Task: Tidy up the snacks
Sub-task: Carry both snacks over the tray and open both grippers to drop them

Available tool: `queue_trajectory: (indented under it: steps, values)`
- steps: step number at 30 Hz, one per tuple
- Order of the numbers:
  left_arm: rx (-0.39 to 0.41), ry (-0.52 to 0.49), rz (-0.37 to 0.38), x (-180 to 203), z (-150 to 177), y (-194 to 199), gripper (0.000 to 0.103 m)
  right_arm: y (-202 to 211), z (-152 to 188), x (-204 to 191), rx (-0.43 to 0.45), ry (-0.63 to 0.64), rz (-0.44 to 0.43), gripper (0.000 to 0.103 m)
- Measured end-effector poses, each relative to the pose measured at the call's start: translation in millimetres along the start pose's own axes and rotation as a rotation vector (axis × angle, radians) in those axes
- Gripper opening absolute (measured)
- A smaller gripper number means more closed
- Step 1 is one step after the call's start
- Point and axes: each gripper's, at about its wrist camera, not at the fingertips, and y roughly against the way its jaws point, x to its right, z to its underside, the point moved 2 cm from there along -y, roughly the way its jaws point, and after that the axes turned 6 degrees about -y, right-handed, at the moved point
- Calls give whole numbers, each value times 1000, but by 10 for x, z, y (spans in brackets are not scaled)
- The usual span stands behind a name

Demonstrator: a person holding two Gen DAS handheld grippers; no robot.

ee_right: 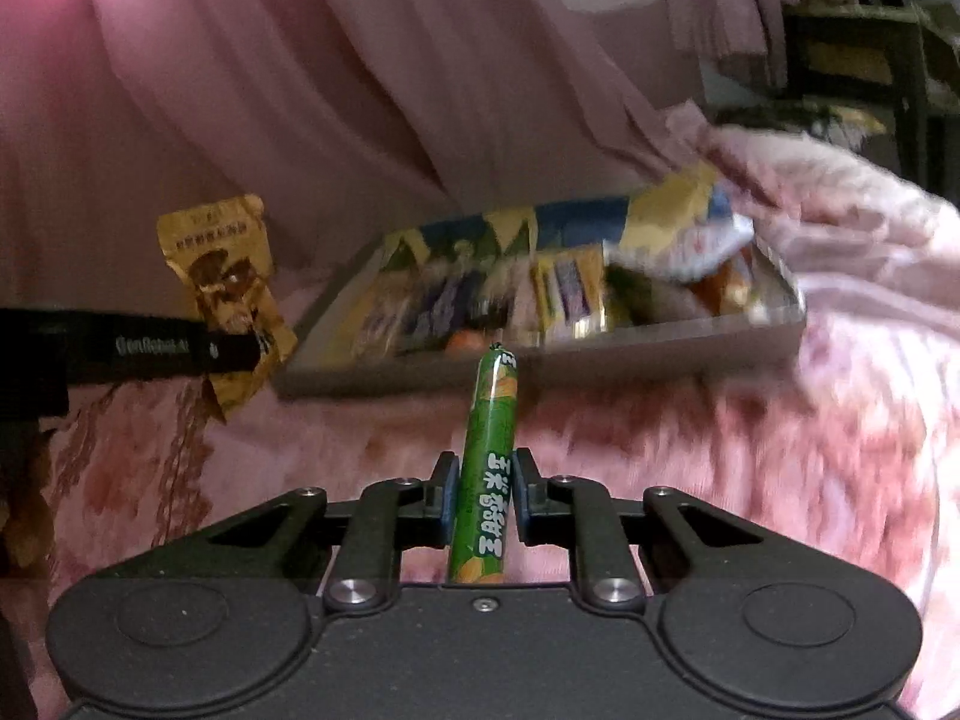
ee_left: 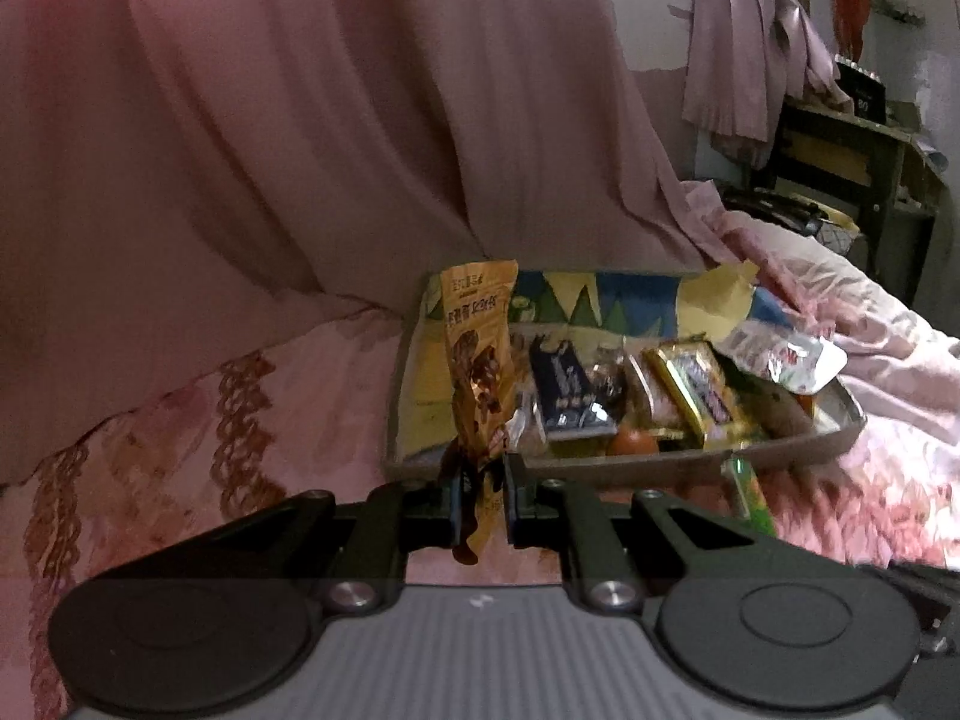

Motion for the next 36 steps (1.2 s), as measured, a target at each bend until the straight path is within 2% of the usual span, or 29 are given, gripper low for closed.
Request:
queue_trajectory:
  steps: [6, 13, 17, 24, 36]
  values:
    - [-14, 13, 24, 108, -282, -285, 14, -233, -491, 71, 122, 66, -41, 20]
    - [-115, 39, 60, -2, -532, -788, 14, -768, -869, 222, 179, -30, -96, 20]
    - [-156, 43, 88, -96, -540, -997, 14, -1045, -916, 253, 172, -52, -126, 20]
    - [-180, -47, 159, -40, -550, -1113, 14, -1302, -802, 278, 132, -53, -130, 20]
    - [-182, -59, 161, 26, -592, -1149, 15, -1331, -735, 239, 122, -14, -98, 21]
